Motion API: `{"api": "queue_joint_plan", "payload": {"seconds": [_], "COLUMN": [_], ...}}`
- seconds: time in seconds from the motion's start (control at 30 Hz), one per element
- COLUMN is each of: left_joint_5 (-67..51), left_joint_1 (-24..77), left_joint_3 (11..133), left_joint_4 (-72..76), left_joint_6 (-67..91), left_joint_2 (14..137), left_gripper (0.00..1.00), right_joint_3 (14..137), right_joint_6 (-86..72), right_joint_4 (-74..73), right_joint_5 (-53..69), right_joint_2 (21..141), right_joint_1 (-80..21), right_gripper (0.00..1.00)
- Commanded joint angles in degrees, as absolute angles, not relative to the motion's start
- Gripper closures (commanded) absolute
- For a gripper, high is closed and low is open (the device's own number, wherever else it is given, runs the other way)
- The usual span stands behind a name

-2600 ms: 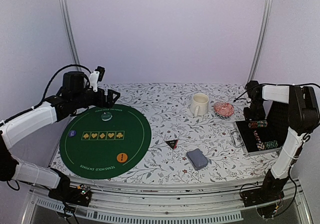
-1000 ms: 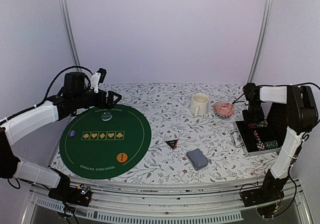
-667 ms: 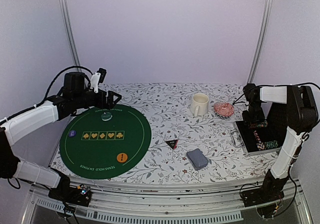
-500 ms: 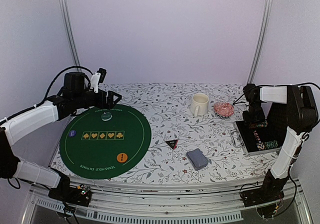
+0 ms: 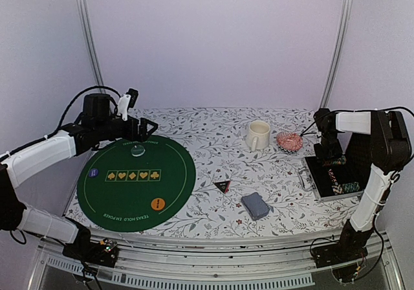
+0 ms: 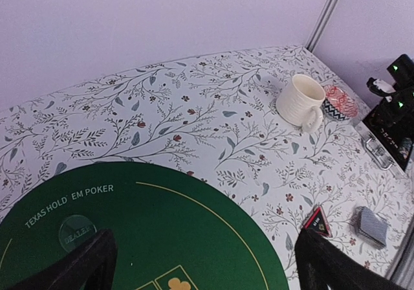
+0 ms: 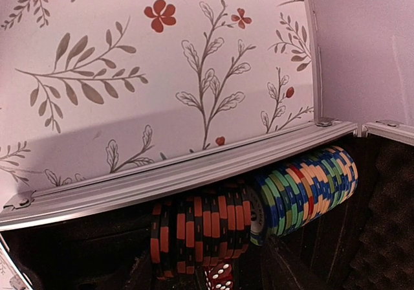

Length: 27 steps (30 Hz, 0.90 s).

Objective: Distribute texas hold em gaming equipment
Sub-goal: Pick up the pile of poker chips from the chip case.

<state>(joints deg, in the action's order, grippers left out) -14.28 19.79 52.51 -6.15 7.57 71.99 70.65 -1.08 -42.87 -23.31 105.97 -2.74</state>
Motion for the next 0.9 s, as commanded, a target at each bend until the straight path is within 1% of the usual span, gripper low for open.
{"api": "queue_joint_plan", "payload": {"seconds": [0.0,0.1,0.2,0.6,0.87], "left_joint_5": [-14.9,-15.0,-15.0,-15.1,-15.1], "left_joint_1": [19.0,19.0,19.0,18.9,18.9], "left_joint_3": [52.6,52.6,52.6,52.6,52.6], "left_joint_4": [-5.2,-5.2,-5.2,-5.2,-5.2], "left_joint_6": [7.7,7.7,7.7,7.7,7.7], "left_joint_2": [72.7,72.7,72.6,72.7,72.7], "left_gripper": [0.02,0.02,0.02,0.02,0.02], "right_joint_3": [71.6,71.6,71.5,70.5,70.2], "right_joint_6": [-0.7,-0.7,-0.7,-0.6,-0.6], "right_joint_4": [-42.2,-41.7,-41.3,-40.0,-37.9], "right_joint_5": [-23.2,-21.4,-20.8,-19.8,-16.7], "right_joint_2": [106.6,107.2,107.5,107.7,108.3], "right_joint_1": [-2.8,-2.4,-2.0,0.1,1.3], "right_gripper": [0.45,0.46,0.49,0.48,0.49]}}
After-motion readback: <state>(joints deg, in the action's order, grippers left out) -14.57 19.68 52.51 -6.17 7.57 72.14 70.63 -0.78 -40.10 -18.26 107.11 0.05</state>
